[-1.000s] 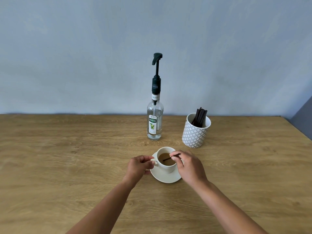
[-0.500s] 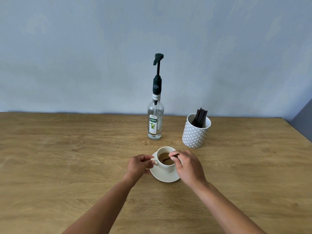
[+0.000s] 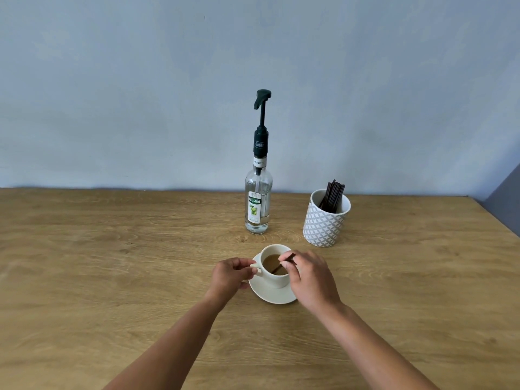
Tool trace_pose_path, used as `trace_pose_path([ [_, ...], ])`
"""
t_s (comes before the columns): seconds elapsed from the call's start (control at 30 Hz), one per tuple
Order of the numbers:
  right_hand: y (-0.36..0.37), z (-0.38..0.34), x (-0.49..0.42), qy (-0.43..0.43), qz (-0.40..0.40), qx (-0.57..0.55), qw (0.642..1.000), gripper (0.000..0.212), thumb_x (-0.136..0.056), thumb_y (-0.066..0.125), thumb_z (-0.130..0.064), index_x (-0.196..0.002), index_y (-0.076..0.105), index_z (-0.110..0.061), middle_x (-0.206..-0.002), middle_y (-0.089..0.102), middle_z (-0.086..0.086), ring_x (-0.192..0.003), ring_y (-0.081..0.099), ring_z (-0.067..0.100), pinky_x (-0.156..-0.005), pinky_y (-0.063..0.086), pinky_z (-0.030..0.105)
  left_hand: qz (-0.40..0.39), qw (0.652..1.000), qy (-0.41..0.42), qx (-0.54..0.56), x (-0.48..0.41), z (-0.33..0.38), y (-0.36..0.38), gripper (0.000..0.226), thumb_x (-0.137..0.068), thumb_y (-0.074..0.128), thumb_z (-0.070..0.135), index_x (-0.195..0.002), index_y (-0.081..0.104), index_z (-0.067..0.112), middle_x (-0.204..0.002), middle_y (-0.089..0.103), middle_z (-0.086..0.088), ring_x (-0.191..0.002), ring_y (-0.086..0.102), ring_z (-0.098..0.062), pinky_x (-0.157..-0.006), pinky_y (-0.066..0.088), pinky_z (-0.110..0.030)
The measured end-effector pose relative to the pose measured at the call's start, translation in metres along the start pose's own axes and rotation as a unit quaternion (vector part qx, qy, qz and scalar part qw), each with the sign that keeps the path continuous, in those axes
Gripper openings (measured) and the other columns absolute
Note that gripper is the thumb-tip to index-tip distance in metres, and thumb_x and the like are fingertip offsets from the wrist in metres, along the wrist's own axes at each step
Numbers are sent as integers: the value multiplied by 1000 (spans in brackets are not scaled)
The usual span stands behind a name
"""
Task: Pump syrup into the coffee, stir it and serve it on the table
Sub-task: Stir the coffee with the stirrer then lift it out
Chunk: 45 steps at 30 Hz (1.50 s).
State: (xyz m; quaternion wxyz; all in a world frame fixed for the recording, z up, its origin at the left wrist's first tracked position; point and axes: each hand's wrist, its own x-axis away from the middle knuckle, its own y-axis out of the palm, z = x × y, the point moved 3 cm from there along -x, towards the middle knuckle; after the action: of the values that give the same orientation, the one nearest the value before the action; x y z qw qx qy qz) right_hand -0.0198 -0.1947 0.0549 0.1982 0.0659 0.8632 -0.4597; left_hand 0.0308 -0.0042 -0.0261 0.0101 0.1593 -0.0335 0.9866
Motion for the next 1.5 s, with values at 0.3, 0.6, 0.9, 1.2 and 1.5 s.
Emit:
trace_pose_path([
  [0.3, -7, 4, -2, -3, 3, 56, 998, 14, -84, 69, -8, -93, 70, -19, -85, 71, -7, -84, 62, 20, -75, 44, 36, 1, 1000, 0, -9, 0, -2, 0, 16, -79, 79, 9, -95, 77, 13, -89, 78, -6, -80, 71, -15, -68, 59, -30],
  [0.6, -2, -6, 0, -7, -8, 4, 1000, 13, -88, 65, -15, -98, 71, -22, -89, 71, -6, -86, 61, 17, -82, 43, 34, 1, 1000, 0, -9, 0, -1, 0, 15, -79, 79, 8, -94, 76, 13, -87, 78, -5, -77, 71, -14, -62, 58, -26],
  [0.9, -10, -4, 3, -25, -12, 60, 998, 16, -83, 68, -4, -92, 71, -17, -85, 73, -8, -83, 62, 21, -74, 47, 39, 5, 1000, -4, -5, 0, -2, 1, 14, -79, 79, 8, -93, 77, 13, -85, 78, -6, -74, 70, -12, -60, 57, -24],
  [1.2, -1, -4, -2, 4, -27, 17, 999, 15, -91, 62, -18, -101, 71, -25, -90, 71, -6, -88, 59, 17, -83, 41, 32, -1, 1000, 3, -10, 3, 1, 2, 17, -81, 77, 7, -98, 76, 9, -90, 77, -9, -77, 69, -14, -64, 57, -25],
  [1.5, -10, -3, 0, -23, -33, 60, 997, 13, -88, 63, -11, -96, 69, -20, -88, 72, -9, -85, 61, 18, -79, 42, 37, 5, 1000, 4, -14, 0, -1, 1, 16, -80, 78, 9, -96, 77, 12, -89, 77, -7, -79, 69, -16, -67, 58, -30],
])
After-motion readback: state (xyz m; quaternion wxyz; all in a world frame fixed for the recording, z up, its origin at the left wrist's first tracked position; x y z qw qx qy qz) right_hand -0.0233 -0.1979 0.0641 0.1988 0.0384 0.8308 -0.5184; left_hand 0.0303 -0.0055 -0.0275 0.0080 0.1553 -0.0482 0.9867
